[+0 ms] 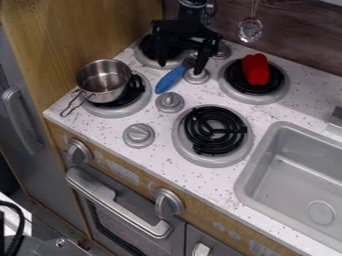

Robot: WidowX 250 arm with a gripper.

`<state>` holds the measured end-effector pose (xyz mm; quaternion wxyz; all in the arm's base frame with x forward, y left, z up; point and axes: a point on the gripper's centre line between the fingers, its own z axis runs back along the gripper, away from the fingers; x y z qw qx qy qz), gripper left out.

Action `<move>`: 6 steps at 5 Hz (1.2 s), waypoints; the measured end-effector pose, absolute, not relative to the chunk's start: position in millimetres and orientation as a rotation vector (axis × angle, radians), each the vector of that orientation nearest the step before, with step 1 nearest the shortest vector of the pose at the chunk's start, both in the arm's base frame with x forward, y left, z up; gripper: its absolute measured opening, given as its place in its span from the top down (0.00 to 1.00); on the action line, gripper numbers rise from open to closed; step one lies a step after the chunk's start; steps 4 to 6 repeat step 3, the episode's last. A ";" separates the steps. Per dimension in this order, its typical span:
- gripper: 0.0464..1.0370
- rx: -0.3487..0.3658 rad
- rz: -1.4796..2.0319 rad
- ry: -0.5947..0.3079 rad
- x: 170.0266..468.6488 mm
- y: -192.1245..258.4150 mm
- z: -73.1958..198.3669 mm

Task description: Remove the blue spoon from the right cooker.

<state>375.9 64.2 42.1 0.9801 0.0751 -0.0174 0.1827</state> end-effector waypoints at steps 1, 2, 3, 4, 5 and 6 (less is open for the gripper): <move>0.04 0.110 0.339 -0.038 359.9 53.2 37.1; 0.04 0.054 0.289 -0.084 353.4 42.4 40.4; 0.04 0.039 0.252 -0.093 353.5 36.7 40.8; 0.04 0.039 0.252 -0.093 353.5 36.7 40.8; 0.04 0.039 0.252 -0.093 353.5 36.7 40.8; 0.04 0.039 0.252 -0.093 353.5 36.7 40.8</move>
